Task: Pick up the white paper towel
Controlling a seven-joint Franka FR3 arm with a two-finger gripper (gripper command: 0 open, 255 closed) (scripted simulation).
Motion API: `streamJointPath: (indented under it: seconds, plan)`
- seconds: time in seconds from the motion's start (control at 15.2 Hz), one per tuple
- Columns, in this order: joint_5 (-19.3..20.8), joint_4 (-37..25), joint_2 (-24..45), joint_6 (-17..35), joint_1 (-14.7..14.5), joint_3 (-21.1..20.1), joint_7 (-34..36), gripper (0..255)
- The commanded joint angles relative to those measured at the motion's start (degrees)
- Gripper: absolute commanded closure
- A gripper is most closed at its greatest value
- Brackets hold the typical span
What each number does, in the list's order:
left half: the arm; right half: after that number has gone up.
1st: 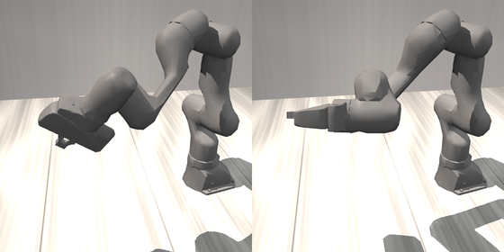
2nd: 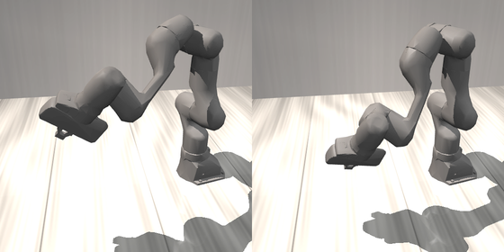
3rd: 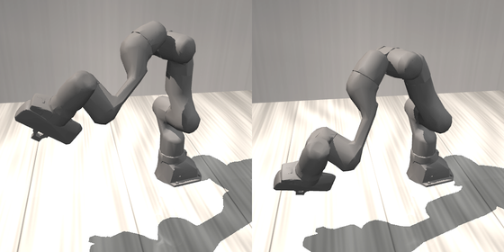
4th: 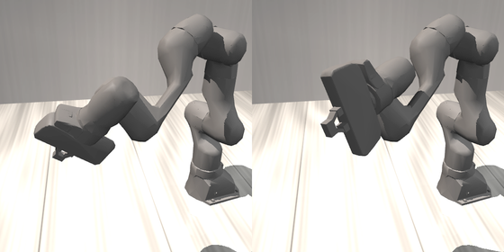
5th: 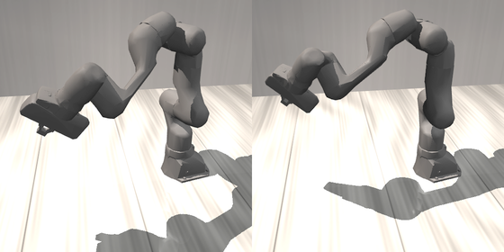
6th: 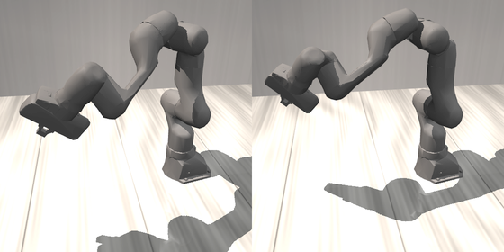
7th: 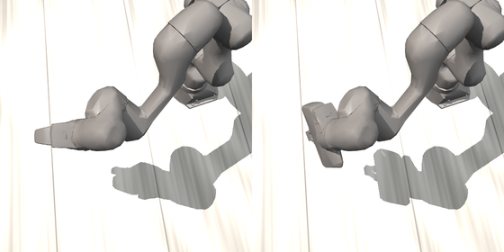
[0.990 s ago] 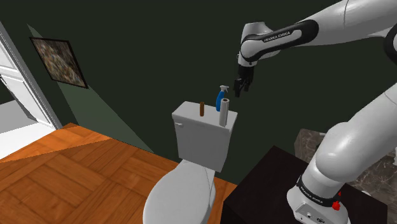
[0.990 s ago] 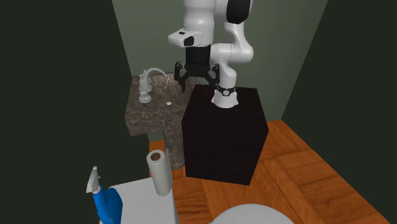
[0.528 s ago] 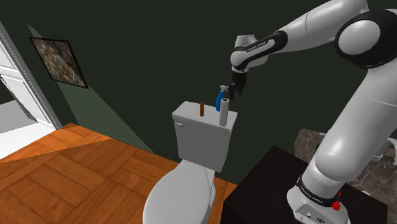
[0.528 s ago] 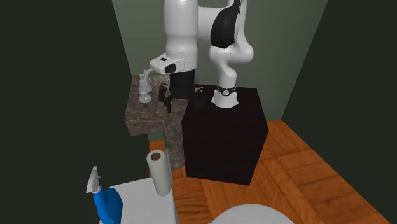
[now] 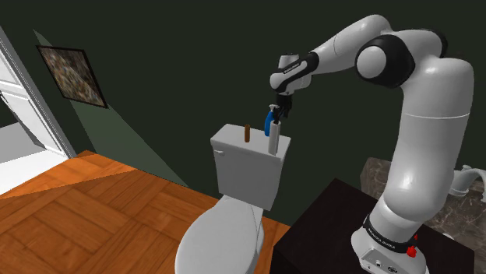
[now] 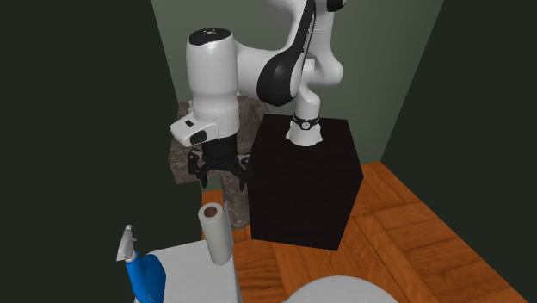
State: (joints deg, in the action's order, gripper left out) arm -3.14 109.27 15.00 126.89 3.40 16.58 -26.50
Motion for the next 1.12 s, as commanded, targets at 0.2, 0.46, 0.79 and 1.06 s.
streamJointPath:
  seconds: [0.2,0.46,0.79,1.06]
  plan:
    - [-2.6,-6.7,8.5,1.7,2.2,-0.6,-3.0,0]
    - [-3.2,-5.8,10.1,4.2,2.4,-0.9,-3.3,0]
    - [-3.5,-5.3,11.1,5.7,2.5,-1.1,-3.5,255]
    - [-3.5,-5.4,11.1,5.6,2.6,-1.1,-3.5,255]
